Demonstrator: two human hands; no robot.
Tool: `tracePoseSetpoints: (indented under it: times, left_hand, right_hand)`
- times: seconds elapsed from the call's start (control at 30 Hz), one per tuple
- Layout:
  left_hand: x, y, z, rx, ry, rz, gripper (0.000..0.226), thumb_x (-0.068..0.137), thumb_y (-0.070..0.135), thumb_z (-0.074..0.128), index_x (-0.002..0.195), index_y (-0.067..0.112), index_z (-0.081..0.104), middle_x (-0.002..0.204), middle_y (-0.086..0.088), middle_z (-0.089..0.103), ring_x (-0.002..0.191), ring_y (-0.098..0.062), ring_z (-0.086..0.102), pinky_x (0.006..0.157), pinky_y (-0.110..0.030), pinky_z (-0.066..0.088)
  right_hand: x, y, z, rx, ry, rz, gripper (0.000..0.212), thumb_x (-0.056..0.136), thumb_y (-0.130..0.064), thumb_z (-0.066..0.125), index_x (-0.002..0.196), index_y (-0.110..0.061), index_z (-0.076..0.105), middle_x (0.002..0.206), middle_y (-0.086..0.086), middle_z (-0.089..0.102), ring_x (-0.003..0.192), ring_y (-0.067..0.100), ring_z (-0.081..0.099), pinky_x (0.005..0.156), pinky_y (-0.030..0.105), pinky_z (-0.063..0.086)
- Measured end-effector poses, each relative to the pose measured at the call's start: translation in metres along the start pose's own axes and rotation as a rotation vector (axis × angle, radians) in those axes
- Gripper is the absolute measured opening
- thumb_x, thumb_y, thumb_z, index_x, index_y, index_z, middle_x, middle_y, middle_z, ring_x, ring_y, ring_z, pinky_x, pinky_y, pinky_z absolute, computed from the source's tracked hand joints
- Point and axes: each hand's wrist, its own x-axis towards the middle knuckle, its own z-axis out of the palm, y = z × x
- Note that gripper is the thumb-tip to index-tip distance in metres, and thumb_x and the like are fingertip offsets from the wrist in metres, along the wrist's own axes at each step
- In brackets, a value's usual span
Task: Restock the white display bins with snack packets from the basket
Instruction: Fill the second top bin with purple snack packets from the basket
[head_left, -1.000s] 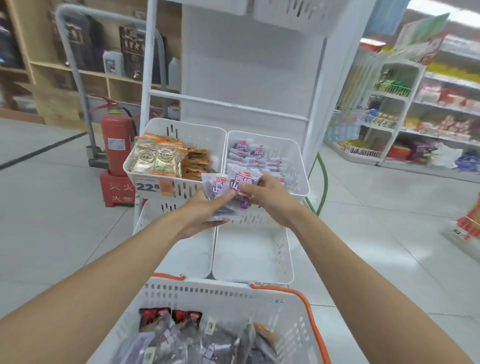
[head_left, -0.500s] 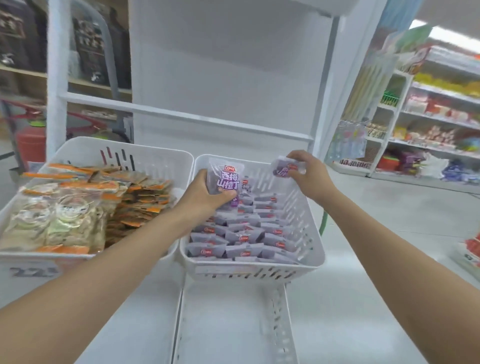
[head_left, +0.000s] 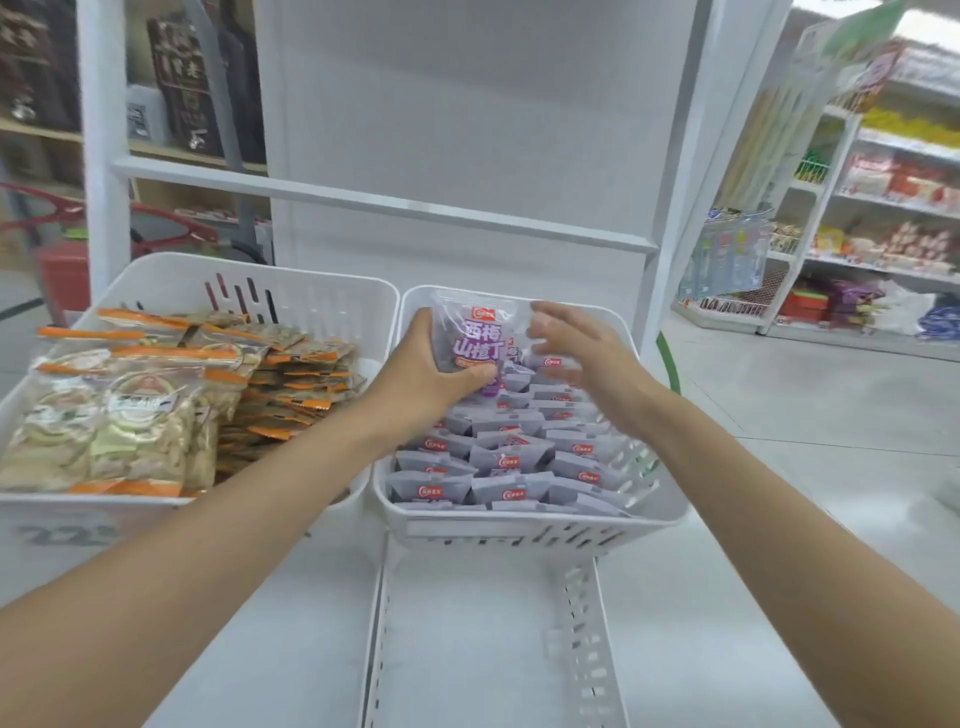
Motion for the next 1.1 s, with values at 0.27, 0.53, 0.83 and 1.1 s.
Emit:
tracePoseSetpoints:
  times: [0.27, 0.53, 0.83, 1.1]
  left_hand:
    - [-0.028, 0.021, -0.01, -0.016, -0.165, -0.222, 0.031, 0.097, 0.027, 0.057, 0.128, 0.024, 0.05, 0.121, 0.004, 0.065, 0.102, -0.006, 0.063, 0.084, -0.026, 0.05]
    - [0.002, -0.005, -0.022, 0.776, 0.021, -0.072, 0.038, 0.099, 0.046, 0.045, 0.123, 0.017, 0.055, 0.141, -0.004, 0.048, 0.134, -0.027, 0.034, 0.106, -0.042, 0.029]
    - [-0.001, -0.026, -0.035, 0.734, 0.054, 0.062, 0.082, 0.092, 0.043, 0.061, 0.155, 0.035, 0.009, 0.163, 0.002, 0.016, 0.148, -0.023, 0.014, 0.119, -0.048, 0.016]
    - [0.003, -0.029, -0.036, 0.872, -0.161, -0.075, 0.082, 0.085, 0.06, 0.062, 0.15, 0.053, 0.013, 0.164, 0.004, -0.012, 0.151, -0.023, -0.009, 0.119, -0.05, 0.004]
  right_hand:
    - [-0.046, -0.002, 0.025, 0.149, 0.029, -0.014, 0.024, 0.088, -0.007, 0.068, 0.112, -0.007, 0.068, 0.103, 0.009, 0.073, 0.088, 0.022, 0.069, 0.074, 0.034, 0.056]
    - [-0.025, 0.012, 0.024, 0.01, 0.19, 0.103, 0.018, 0.092, -0.008, 0.063, 0.105, -0.002, 0.054, 0.097, 0.018, 0.07, 0.079, 0.025, 0.068, 0.067, 0.032, 0.056]
    - [-0.002, 0.032, 0.031, -0.109, 0.167, 0.1, 0.027, 0.088, -0.013, 0.069, 0.104, -0.004, 0.05, 0.084, 0.01, 0.066, 0.073, 0.02, 0.063, 0.065, 0.035, 0.05]
    - [0.001, 0.039, 0.024, -0.064, -0.012, 0.105, 0.043, 0.09, 0.006, 0.061, 0.129, -0.009, 0.05, 0.111, 0.007, 0.068, 0.089, 0.013, 0.066, 0.073, 0.018, 0.052]
